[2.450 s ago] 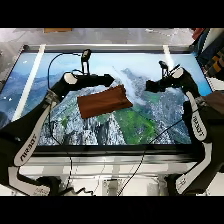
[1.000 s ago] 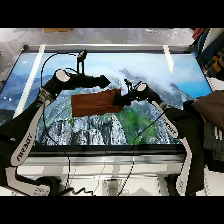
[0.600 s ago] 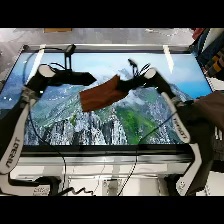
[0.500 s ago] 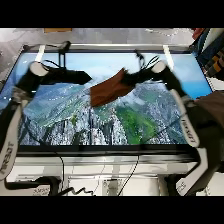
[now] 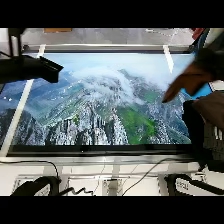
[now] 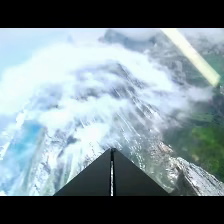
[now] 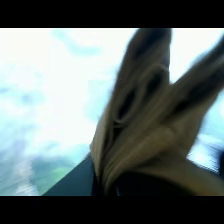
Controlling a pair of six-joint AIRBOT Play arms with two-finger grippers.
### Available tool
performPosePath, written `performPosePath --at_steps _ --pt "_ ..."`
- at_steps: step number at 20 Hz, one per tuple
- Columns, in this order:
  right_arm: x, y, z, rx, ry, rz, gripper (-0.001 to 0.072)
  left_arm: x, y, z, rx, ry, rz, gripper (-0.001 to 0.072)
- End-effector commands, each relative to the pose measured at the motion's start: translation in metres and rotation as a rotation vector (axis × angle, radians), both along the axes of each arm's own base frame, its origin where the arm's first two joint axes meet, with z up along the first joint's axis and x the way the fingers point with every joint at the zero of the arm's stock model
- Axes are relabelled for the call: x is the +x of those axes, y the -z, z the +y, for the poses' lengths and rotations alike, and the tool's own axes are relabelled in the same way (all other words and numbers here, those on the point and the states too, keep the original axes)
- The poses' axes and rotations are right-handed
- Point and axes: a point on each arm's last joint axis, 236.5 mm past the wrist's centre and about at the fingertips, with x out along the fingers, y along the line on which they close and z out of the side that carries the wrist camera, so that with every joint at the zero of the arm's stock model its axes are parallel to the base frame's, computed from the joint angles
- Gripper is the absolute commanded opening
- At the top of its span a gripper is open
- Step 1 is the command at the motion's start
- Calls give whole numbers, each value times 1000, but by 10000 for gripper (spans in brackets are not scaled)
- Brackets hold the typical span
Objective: Fold the clothes and pants, and hang the long-sleeved shirts on hangers.
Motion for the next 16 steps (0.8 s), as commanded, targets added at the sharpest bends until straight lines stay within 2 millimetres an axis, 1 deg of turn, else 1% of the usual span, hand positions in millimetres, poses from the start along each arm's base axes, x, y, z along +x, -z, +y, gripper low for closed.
performPosePath --at_steps 1,2,3,4,5,6,8,9,10,11,13,14,15,16 --pt "-87 -44 -107 -141 370 -29 11 -24 -30 7 15 -11 -80 10" --pt "-108 -57 -131 -170 456 -61 11 -26 -33 8 14 -11 -87 9" --pt "-128 -66 -148 -186 526 -80 11 -27 -34 8 14 -11 -90 10" --pt "-148 -71 -164 -193 595 -83 11 -27 -34 8 14 -11 -90 10" --pt "-166 -71 -176 -192 653 -69 11 -26 -33 8 14 -11 -88 10" --pt "-184 -66 -186 -181 707 -36 11 -25 -33 8 14 -11 -86 10" --pt "-213 -50 -195 -141 783 46 11 -25 -32 8 14 -11 -85 10" --pt "-222 -44 -197 -122 806 77 12 -25 -32 8 15 -11 -85 10" --pt "-226 -43 -200 -118 820 85 21 -25 -32 8 15 -11 -85 10" --pt "-228 -43 -201 -120 825 83 93 -25 -32 8 14 -11 -85 10" --pt "-225 -45 -202 -124 823 69 388 -25 -32 8 14 -11 -85 10" --pt "-224 -47 -203 -127 821 59 467 -25 -32 8 15 -11 -85 10" --pt "-221 -49 -204 -131 819 45 484 -25 -32 8 14 -11 -85 10" --pt "-220 -50 -205 -134 817 38 484 -25 -32 8 15 -11 -85 10"
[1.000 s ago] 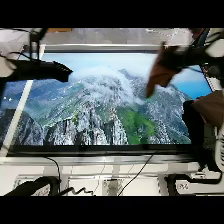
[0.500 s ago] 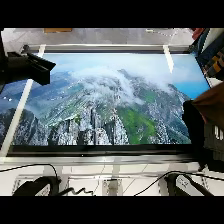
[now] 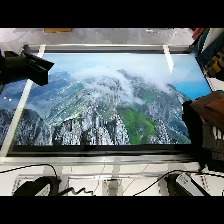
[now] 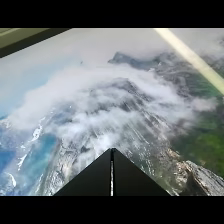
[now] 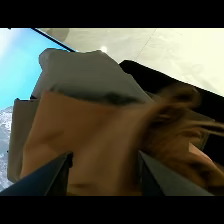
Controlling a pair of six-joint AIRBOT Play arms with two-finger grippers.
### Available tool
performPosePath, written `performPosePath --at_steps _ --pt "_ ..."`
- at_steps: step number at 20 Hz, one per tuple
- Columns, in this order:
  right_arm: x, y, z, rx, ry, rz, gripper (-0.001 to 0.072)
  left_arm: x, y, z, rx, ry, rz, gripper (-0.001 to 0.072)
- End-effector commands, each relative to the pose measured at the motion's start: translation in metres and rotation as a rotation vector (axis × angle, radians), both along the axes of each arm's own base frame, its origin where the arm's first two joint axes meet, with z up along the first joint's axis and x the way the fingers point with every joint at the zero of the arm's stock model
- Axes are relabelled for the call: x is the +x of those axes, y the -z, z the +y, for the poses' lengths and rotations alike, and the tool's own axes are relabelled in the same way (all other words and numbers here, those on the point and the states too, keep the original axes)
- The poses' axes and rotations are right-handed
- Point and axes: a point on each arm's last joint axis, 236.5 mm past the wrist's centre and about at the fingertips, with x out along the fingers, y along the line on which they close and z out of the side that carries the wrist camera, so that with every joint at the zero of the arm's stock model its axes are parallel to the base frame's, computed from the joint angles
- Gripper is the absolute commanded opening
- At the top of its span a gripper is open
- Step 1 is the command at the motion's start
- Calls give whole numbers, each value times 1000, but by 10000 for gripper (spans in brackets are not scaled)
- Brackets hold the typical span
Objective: Fold the clothes and pants, and hang the long-sleeved shirts on hangers.
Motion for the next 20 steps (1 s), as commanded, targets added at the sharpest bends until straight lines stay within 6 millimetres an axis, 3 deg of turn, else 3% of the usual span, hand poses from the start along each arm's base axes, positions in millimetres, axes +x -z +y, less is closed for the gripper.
performPosePath --at_steps 1,2,3,4,5,10,14,17,18,20 --pt "0 -3 -2 -6 4 -18 483 0 0 0 1 -1 -1 10" --pt "6 -4 0 -2 -15 -33 454 0 0 0 1 -1 -1 10" --pt "15 -1 8 21 -65 -47 297 0 0 0 0 -1 -1 10" --pt "25 3 19 63 -110 -70 76 0 -1 0 0 -1 -2 10" --pt "41 7 36 108 -186 -93 12 0 0 0 1 -1 -1 9" --pt "99 40 137 191 -603 19 11 0 0 0 0 -1 -2 10" --pt "128 53 217 24 -923 172 10 0 0 0 0 -1 -1 10" --pt "143 44 245 -139 -963 197 9 0 0 0 0 -1 -2 10" --pt "143 41 246 -176 -939 209 9 0 0 0 0 -1 -1 10" --pt "140 45 269 -162 -996 221 11 0 0 0 1 -1 -1 10"
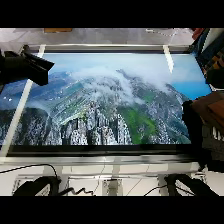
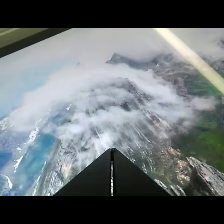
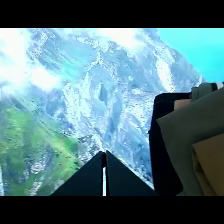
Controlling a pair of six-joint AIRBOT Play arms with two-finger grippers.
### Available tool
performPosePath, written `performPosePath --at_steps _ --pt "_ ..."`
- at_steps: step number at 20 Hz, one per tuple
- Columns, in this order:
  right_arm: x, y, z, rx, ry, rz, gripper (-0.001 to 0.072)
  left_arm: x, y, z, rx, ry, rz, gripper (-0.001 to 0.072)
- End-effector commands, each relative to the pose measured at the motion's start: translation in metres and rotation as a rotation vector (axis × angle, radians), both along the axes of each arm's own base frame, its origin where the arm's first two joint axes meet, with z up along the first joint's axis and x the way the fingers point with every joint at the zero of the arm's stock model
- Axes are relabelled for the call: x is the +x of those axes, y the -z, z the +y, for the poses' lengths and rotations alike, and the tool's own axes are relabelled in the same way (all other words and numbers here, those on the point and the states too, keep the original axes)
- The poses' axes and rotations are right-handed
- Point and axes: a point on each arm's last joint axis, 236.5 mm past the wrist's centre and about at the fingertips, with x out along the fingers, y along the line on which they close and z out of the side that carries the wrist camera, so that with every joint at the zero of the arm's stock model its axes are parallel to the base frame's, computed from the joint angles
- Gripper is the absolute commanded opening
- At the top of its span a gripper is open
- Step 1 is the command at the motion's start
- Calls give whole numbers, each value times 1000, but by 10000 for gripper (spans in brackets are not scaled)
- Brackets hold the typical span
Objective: Fold the clothes and pants, and hang the long-sleeved shirts on hangers.
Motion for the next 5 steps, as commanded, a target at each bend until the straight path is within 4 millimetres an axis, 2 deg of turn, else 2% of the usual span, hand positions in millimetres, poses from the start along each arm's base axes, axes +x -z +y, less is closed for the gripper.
performPosePath --at_steps 1,3,5 --pt "-3 2 39 -32 -89 14 12 0 -1 0 0 -1 -2 10" --pt "-7 5 69 47 -172 28 11 0 -1 0 0 -1 -2 10" --pt "-10 5 90 108 -227 33 11 0 -1 0 0 -1 -2 10"
